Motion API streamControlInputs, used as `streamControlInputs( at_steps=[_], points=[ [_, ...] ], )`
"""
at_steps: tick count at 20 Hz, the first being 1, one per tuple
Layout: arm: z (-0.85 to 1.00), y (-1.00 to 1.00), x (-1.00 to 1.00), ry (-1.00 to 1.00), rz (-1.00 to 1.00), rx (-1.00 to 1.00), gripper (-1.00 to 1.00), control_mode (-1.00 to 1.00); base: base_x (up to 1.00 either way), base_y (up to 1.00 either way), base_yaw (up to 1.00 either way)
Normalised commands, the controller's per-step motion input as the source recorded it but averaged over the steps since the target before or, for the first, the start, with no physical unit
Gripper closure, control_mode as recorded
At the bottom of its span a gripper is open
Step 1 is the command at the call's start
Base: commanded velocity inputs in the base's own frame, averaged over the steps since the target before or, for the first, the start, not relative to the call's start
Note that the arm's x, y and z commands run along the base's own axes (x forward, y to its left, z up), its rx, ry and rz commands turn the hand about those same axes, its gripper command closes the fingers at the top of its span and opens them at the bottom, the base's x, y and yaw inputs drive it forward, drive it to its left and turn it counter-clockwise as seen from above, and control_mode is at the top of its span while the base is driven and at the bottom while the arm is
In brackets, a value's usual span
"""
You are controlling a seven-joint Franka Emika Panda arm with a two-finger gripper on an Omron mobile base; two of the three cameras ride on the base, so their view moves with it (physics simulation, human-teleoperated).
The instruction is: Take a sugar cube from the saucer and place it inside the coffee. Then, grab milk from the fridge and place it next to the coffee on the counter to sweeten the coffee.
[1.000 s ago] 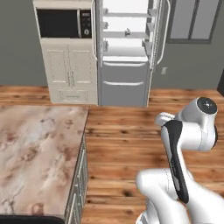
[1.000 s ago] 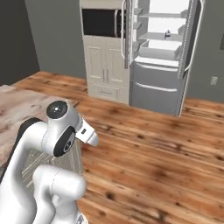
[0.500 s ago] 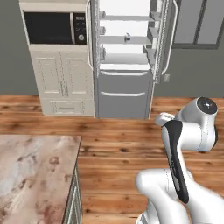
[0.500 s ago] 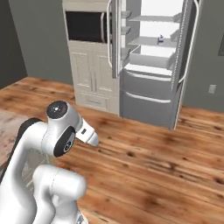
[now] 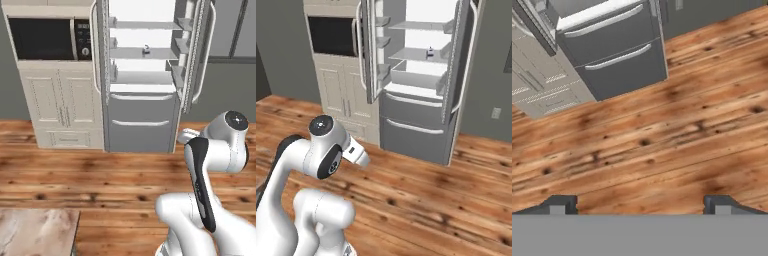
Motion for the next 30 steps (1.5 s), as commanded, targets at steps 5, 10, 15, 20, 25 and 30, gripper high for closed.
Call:
streamControlInputs(
  at_steps=[5, 10, 15, 20, 25, 30],
  points=[
    [0.0, 0.0, 0.0, 0.0, 0.0, 0.0, -1.0, 1.0, 1.0, -0.22, -0.03],
    [0.0, 0.0, 0.0, 0.0, 0.0, 0.0, -1.0, 1.0, 1.0, -0.09, -0.05],
    [0.0, 0.0, 0.0, 0.0, 0.0, 0.0, -1.0, 1.0, 1.0, 0.0, -0.08],
    [0.0, 0.0, 0.0, 0.0, 0.0, 0.0, -1.0, 1.0, 1.0, 0.09, -0.05],
    [0.0, 0.0, 0.0, 0.0, 0.0, 0.0, -1.0, 1.0, 0.98, 0.26, -0.07],
    [0.0, 0.0, 0.0, 0.0, 0.0, 0.0, -1.0, 1.0, 0.55, 0.25, -0.04]
  ],
)
